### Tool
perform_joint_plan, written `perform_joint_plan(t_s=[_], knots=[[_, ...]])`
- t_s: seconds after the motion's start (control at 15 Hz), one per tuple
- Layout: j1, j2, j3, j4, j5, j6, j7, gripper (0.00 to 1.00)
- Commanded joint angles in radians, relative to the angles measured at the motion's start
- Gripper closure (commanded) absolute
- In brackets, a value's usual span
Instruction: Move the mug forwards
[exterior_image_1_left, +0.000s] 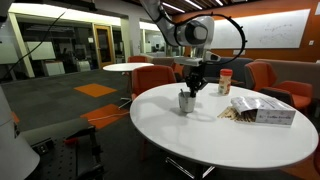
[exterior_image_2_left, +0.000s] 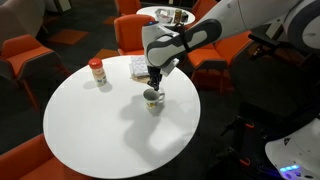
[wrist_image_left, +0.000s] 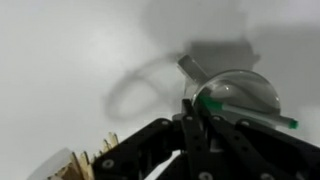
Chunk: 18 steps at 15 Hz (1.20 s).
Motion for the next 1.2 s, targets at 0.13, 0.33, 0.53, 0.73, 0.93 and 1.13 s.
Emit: perform_joint_plan(t_s=[0.13,0.33,0.53,0.73,0.93,1.13], knots=[[0.003,-0.029,0.006,-0.027,-0.039,0.009,-0.015,1.0],[0.0,-0.024,0.005,-0.021,-0.046,0.006,-0.016,0.71],[-0.003,-0.015,0.008,-0.019,-0.044,0.008,-0.02,0.49],[-0.002,-0.003,0.008,-0.016,-0.045,0.011,-0.021,0.24],[-0.003,0.017,0.009,-0.011,-0.045,0.009,-0.022,0.11],[-0.002,0.031,0.007,-0.009,-0.049,0.022,-0.023,0.39]])
